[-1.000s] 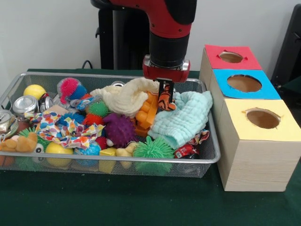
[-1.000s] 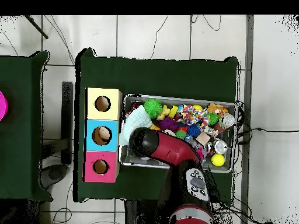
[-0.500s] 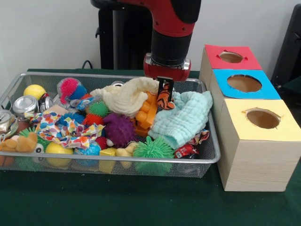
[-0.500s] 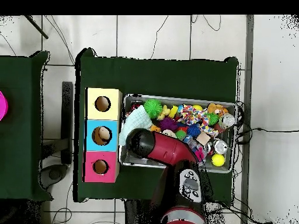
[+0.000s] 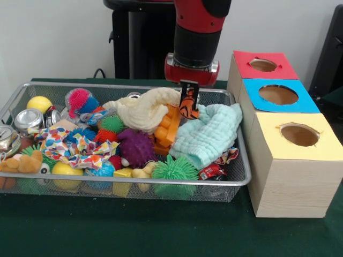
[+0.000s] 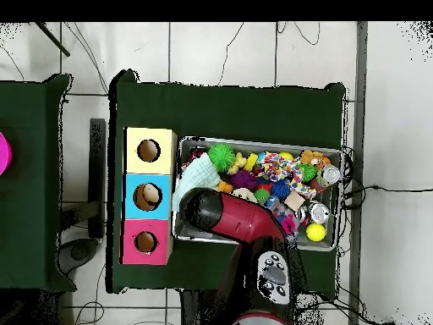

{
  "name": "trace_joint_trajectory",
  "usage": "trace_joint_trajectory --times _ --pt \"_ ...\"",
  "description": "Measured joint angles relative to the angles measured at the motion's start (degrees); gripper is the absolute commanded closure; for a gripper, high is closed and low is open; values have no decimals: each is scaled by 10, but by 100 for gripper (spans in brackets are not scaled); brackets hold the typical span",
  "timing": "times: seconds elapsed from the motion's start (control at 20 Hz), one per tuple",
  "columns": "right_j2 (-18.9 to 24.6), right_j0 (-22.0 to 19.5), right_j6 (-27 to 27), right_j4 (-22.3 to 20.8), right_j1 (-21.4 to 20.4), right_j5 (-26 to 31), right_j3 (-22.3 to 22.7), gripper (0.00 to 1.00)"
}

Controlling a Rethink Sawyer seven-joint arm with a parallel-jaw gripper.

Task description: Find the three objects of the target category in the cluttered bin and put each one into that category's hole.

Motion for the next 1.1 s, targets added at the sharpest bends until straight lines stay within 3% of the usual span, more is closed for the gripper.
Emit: trace_joint_trajectory --times 0.6,1.1 --pt "-2 6 0 6 -134 6 15 100" --pt "-17 28 2 25 -153 6 36 100"
